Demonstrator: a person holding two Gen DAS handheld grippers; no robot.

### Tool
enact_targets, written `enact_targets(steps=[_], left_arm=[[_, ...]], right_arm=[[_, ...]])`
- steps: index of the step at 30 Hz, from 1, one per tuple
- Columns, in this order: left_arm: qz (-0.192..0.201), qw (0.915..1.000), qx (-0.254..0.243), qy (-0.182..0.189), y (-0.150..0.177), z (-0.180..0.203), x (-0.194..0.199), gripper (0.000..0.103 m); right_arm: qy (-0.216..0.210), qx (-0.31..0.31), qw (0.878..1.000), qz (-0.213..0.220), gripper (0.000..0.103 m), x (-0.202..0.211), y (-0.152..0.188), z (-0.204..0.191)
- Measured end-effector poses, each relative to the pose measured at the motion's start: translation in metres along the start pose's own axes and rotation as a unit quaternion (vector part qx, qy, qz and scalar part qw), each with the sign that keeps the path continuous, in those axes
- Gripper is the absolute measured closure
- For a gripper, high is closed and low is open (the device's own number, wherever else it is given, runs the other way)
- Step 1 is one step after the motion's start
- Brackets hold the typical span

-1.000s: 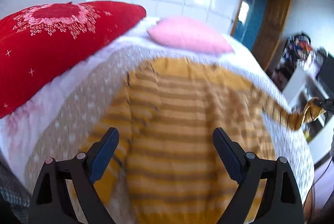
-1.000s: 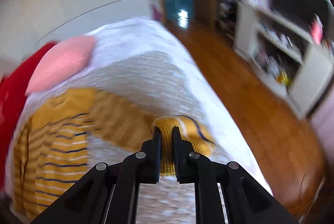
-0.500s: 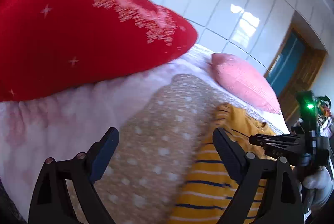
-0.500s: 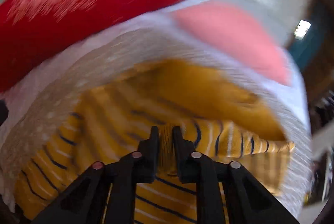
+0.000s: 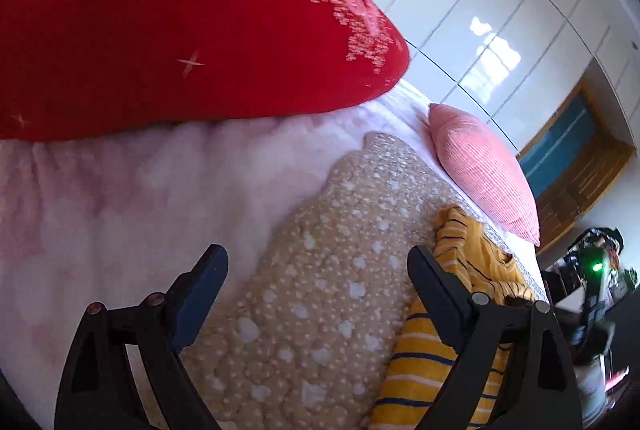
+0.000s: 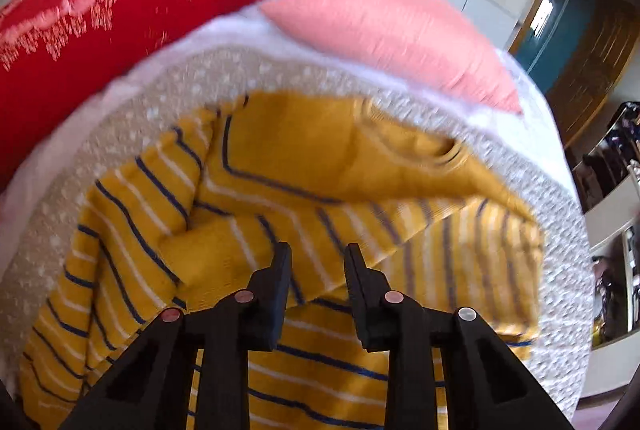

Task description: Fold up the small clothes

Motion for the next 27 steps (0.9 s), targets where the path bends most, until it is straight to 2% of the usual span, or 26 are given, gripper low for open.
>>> enact_targets(steps=[2,3,5,8,10,12,14,18,22,23,24,25,27], left_arm=[[-0.001,0.9999,0.006,-0.011,0.0,-0.008,-0.001,0.012],[-0.001,0.9998,0.01,-0.016,0.0,-0.011,-0.001,0.012],[-0.003,0.9997,0.017,-0.02,-0.001,-0.019,-0.002,0.012],[-0.004,0.9994,0.029,-0.02,-0.004,-0.027,-0.002,0.012],[-0.002,0.9991,0.037,-0.02,-0.007,-0.031,-0.001,0.012],[0.003,0.9988,0.044,-0.023,-0.009,-0.035,0.001,0.012],[0.005,0.9986,0.047,-0.025,-0.01,-0.038,0.003,0.012],[0.001,0.9981,0.055,-0.027,-0.01,-0.046,0.004,0.012],[-0.004,0.9976,0.064,-0.027,-0.008,-0.05,0.004,0.012],[-0.003,0.9976,0.064,-0.028,-0.008,-0.049,0.004,0.012],[-0.002,0.9977,0.062,-0.028,-0.009,-0.048,0.004,0.012],[0.0,0.9979,0.059,-0.028,-0.009,-0.047,0.005,0.012],[0.003,0.998,0.056,-0.031,-0.009,-0.046,0.005,0.012]], right_arm=[[-0.029,0.008,0.999,-0.04,0.073,-0.026,0.008,-0.021],[-0.022,0.017,0.999,-0.045,0.073,-0.028,0.01,-0.033],[-0.01,0.041,0.999,-0.016,0.073,-0.014,0.009,-0.047],[-0.05,0.044,0.997,0.029,0.073,0.033,0.01,-0.068],[-0.123,0.046,0.991,0.039,0.066,0.071,0.02,-0.091],[-0.199,0.047,0.979,0.028,0.044,0.102,0.037,-0.116],[-0.232,0.046,0.971,0.012,0.04,0.117,0.053,-0.135],[-0.234,0.023,0.972,-0.015,0.04,0.121,0.083,-0.151],[-0.227,0.005,0.973,-0.031,0.04,0.11,0.096,-0.157],[-0.229,0.001,0.973,-0.033,0.052,0.108,0.1,-0.157],[-0.239,-0.002,0.97,-0.038,0.081,0.106,0.101,-0.161],[-0.245,-0.002,0.969,-0.044,0.094,0.106,0.101,-0.164],[-0.238,0.013,0.971,-0.021,0.097,0.117,0.092,-0.17]])
Point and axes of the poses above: each gripper's, at about its wrist camera, not at the fingertips, and x roughly against the way its jaws point, z to its right, y to its underside, the point moved 2 cm from there along -x, roughly the way its jaws point, and after that the axes turned 11 degrees about z, right-handed, at the moved point
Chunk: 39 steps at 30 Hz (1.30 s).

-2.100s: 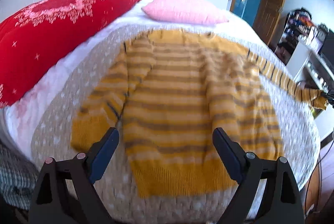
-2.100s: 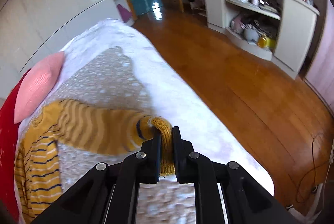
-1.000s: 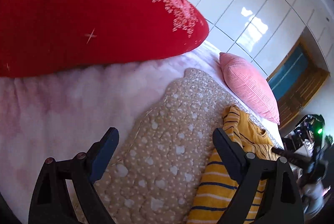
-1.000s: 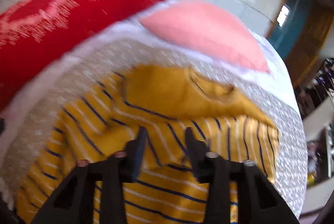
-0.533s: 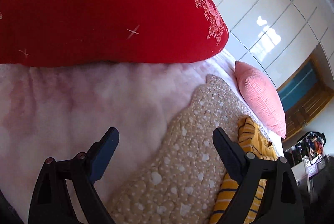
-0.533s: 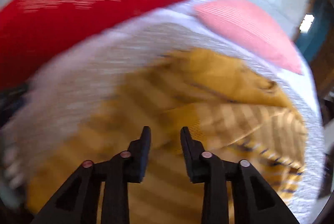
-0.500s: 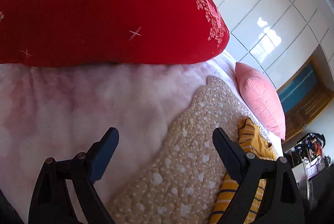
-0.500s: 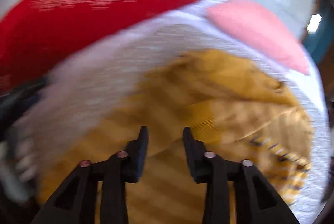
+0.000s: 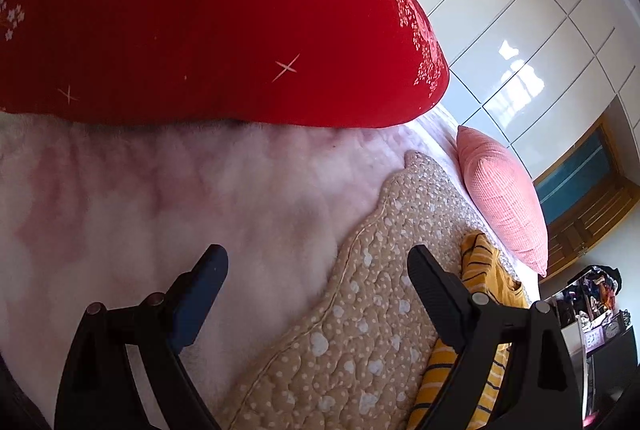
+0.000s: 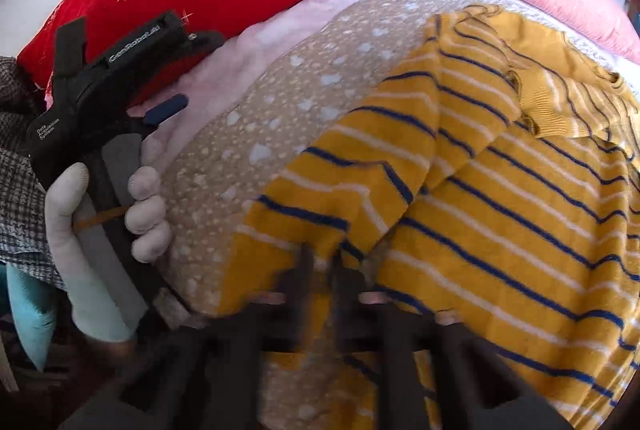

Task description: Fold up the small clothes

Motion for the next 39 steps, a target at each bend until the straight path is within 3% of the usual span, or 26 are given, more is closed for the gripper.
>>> enact_targets(steps=[4,7,12,15,16,20,23,24,26,28,29,30,38,39], left_arm=[[-0.005,1.0,0.008,0.0,0.001,-0.002,-0.003,0.012],[-0.005,1.0,0.003,-0.002,0.002,0.0,-0.004,0.012],[0.004,0.9996,-0.024,0.015,0.006,0.02,-0.001,0.012],[0.002,0.9981,-0.052,0.034,0.014,0.042,-0.002,0.012],[0.0,0.9975,-0.059,0.038,0.016,0.047,-0.002,0.012],[-0.012,0.9932,-0.097,0.062,0.032,0.077,-0.006,0.012],[-0.02,0.9888,-0.13,0.071,0.044,0.097,-0.01,0.012],[-0.022,0.9874,-0.139,0.073,0.047,0.103,-0.013,0.012],[-0.027,0.985,-0.149,0.082,0.052,0.113,-0.016,0.012],[-0.032,0.9836,-0.156,0.084,0.056,0.117,-0.018,0.012],[-0.036,0.9827,-0.16,0.086,0.058,0.119,-0.02,0.012],[-0.038,0.9821,-0.162,0.088,0.06,0.12,-0.02,0.012],[-0.047,0.9834,-0.15,0.091,0.062,0.113,-0.021,0.012],[-0.047,0.9834,-0.15,0.091,0.062,0.113,-0.021,0.012]], right_arm=[[0.011,0.091,0.995,0.04,0.097,0.036,-0.034,-0.039],[0.041,0.129,0.988,0.071,0.097,0.07,-0.069,-0.038],[0.14,0.103,0.981,0.086,0.097,0.109,-0.114,0.032],[0.236,0.08,0.967,0.061,0.097,0.115,-0.118,0.107],[0.287,0.074,0.954,0.044,0.097,0.113,-0.115,0.143],[0.419,0.037,0.907,-0.025,0.098,0.098,-0.1,0.261],[0.491,-0.001,0.868,-0.069,0.098,0.089,-0.085,0.331],[0.482,-0.031,0.873,-0.067,0.098,0.09,-0.081,0.344],[0.369,-0.101,0.924,-0.012,0.097,0.097,-0.08,0.338],[0.271,-0.122,0.955,0.005,0.075,0.094,-0.079,0.319],[0.241,-0.121,0.963,0.009,0.05,0.091,-0.077,0.308],[0.225,-0.114,0.968,0.012,0.039,0.084,-0.073,0.296],[0.18,-0.102,0.978,-0.022,0.039,0.028,-0.033,0.271],[0.174,-0.102,0.979,-0.026,0.046,0.022,-0.027,0.262]])
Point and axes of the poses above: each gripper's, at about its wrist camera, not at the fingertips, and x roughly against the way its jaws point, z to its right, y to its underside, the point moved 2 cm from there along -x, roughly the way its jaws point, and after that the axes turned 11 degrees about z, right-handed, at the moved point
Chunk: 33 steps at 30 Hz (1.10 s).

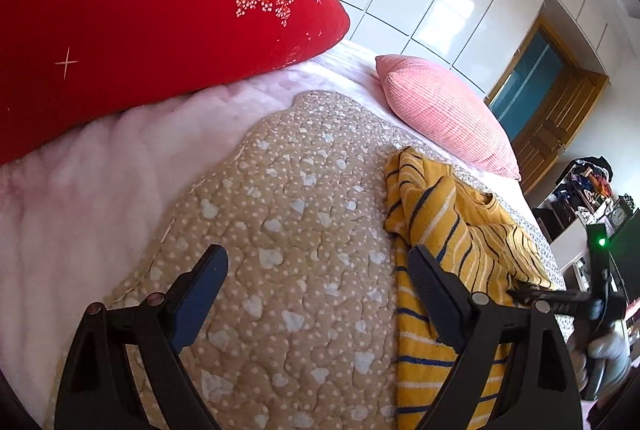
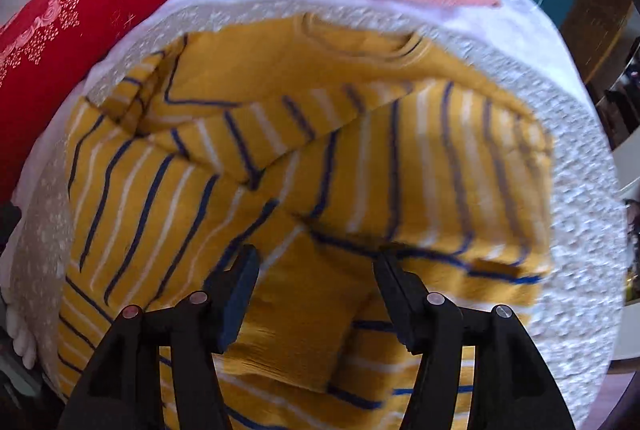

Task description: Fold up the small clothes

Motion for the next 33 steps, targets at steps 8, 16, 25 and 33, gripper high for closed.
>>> enact_targets(steps=[8,16,25,33], left_arm=[[0.001,1.0,0.002,0.005,0.0,0.0,0.003,0.012],[0.001,0.9999,0.0,0.011,0.0,0.002,0.004,0.012],[-0.007,0.9999,0.002,0.01,0.001,0.001,-0.001,0.012],[-0.005,0.9999,0.001,0.013,0.001,0.003,0.0,0.012]], right_arm=[[0.032,0.054,0.996,0.069,0.102,0.055,-0.009,-0.034],[0.033,0.049,0.997,0.042,0.087,0.043,-0.025,-0.018],[0.007,0.015,1.0,0.009,0.1,-0.004,0.0,-0.01],[0.055,0.033,0.994,0.087,0.1,0.045,-0.016,-0.019]])
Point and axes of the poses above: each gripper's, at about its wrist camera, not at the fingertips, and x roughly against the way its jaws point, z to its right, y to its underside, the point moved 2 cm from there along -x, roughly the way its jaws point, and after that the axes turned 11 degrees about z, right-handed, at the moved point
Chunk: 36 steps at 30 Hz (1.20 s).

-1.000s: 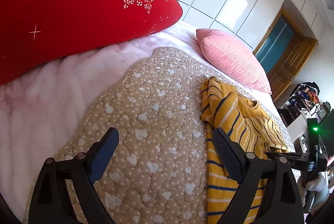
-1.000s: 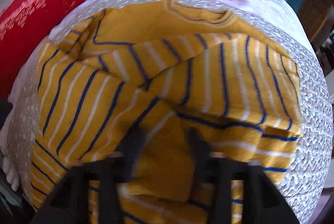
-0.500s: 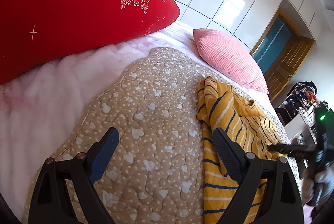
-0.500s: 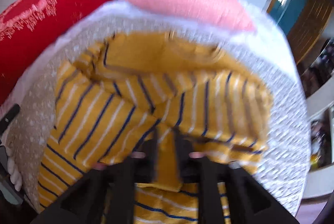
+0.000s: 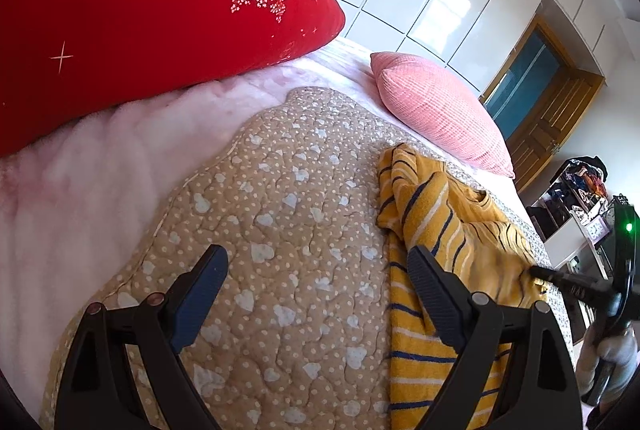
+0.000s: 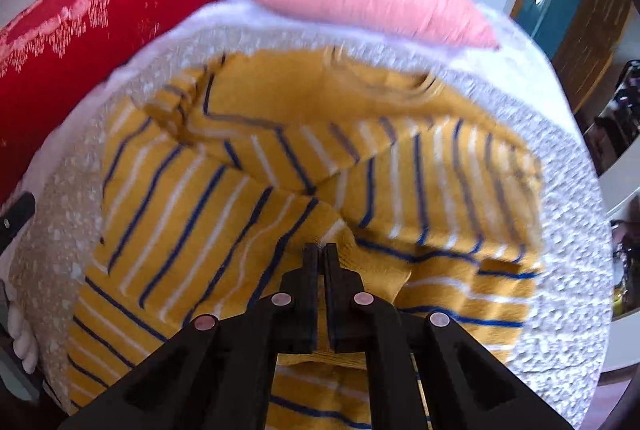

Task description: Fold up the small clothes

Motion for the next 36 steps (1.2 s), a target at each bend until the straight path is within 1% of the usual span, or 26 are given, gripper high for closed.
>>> enact_targets(steps=[4,5,7,9,11,13,14,15,18,20,22,25,26,27,28,29,30,32,34,36], left_arm=[[0.0,1.0,-0.005,0.003,0.002,0.003,0.001,0.012],[0.0,1.0,-0.006,0.004,0.002,0.004,0.001,0.012],[-0.002,1.0,-0.005,0.006,0.003,0.005,0.0,0.012],[-0.004,0.9999,-0.007,0.009,0.003,0.007,0.0,0.012],[-0.006,0.9999,-0.009,0.012,0.004,0.008,0.0,0.012],[-0.009,0.9998,-0.011,0.014,0.004,0.009,-0.002,0.012],[-0.01,0.9998,-0.011,0.015,0.005,0.01,-0.002,0.012],[-0.013,0.9997,-0.01,0.017,0.005,0.011,-0.003,0.012],[-0.028,0.9989,0.007,0.037,0.008,0.012,-0.005,0.012],[-0.043,0.9972,0.028,0.055,0.014,0.013,-0.006,0.012],[-0.061,0.9949,0.047,0.066,0.023,0.016,-0.002,0.012],[-0.081,0.9938,0.046,0.061,0.046,0.026,0.018,0.012],[-0.093,0.9921,0.05,0.067,0.056,0.028,0.026,0.012],[-0.112,0.9888,0.06,0.079,0.069,0.03,0.037,0.012],[-0.12,0.9872,0.064,0.083,0.076,0.031,0.042,0.012],[-0.126,0.9867,0.061,0.083,0.084,0.034,0.051,0.012],[-0.127,0.9879,0.049,0.074,0.091,0.038,0.062,0.012],[-0.134,0.9881,0.033,0.068,0.101,0.046,0.075,0.012],[-0.148,0.9854,0.034,0.076,0.108,0.052,0.083,0.012],[-0.161,0.9828,0.036,0.082,0.115,0.058,0.087,0.012]], right_arm=[[0.092,0.005,0.996,0.014,0.1,-0.005,-0.018,0.03],[0.125,0.01,0.992,0.012,0.1,-0.012,-0.023,0.041],[0.16,0.005,0.987,-0.003,0.1,-0.024,-0.025,0.06],[0.163,-0.01,0.986,-0.032,0.099,-0.041,-0.022,0.074],[0.173,-0.017,0.984,-0.032,0.098,-0.041,-0.018,0.077],[0.156,-0.032,0.987,-0.015,0.091,-0.028,-0.011,0.076],[0.141,-0.039,0.989,-0.011,0.073,-0.019,-0.005,0.077],[0.136,-0.043,0.99,-0.008,0.06,-0.013,-0.002,0.077],[0.137,-0.042,0.99,0.0,0.059,0.017,0.019,0.081],[0.128,-0.055,0.99,-0.007,0.059,0.041,0.042,0.088],[0.106,-0.083,0.991,-0.019,0.058,0.064,0.072,0.095],[0.069,-0.115,0.99,-0.033,0.055,0.091,0.117,0.104],[0.058,-0.129,0.989,-0.037,0.051,0.1,0.136,0.108],[0.051,-0.139,0.988,-0.04,0.047,0.104,0.147,0.111],[0.034,-0.159,0.986,-0.044,0.047,0.11,0.167,0.116],[0.024,-0.17,0.984,-0.046,0.047,0.11,0.177,0.118],[0.006,-0.193,0.98,-0.045,0.046,0.113,0.194,0.123],[-0.034,-0.234,0.971,-0.04,0.046,0.113,0.215,0.127],[-0.093,-0.293,0.951,-0.023,0.046,0.114,0.235,0.131],[-0.127,-0.316,0.94,-0.002,0.044,0.118,0.245,0.126]])
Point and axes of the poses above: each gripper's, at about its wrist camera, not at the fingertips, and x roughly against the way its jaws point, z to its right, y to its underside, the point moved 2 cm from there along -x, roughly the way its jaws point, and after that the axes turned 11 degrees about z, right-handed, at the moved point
